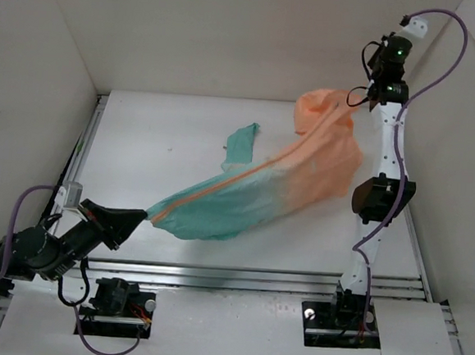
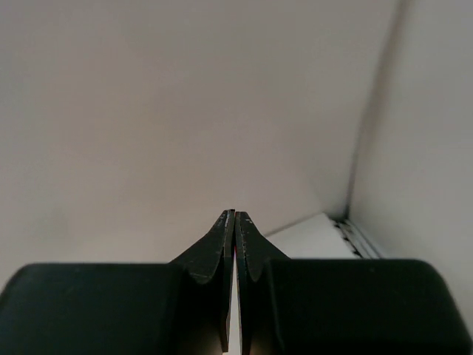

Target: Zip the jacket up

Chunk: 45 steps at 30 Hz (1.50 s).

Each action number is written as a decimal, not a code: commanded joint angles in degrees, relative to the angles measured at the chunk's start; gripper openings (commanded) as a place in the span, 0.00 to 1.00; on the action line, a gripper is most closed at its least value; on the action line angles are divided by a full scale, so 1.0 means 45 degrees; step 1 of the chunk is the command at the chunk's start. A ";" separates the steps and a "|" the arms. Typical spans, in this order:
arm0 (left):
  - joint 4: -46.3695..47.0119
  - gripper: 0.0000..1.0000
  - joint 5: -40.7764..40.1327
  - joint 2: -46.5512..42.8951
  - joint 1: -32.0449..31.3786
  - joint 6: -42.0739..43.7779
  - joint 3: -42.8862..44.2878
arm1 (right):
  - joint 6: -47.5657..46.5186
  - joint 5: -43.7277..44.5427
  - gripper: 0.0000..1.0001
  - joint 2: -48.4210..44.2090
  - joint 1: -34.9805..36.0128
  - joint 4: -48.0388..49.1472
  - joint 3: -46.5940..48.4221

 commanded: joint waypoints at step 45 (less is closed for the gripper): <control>0.6735 0.68 0.5774 0.8582 0.8035 0.2360 0.0907 | 0.3014 -0.0790 0.00 -0.2935 0.6771 0.0759 -1.2755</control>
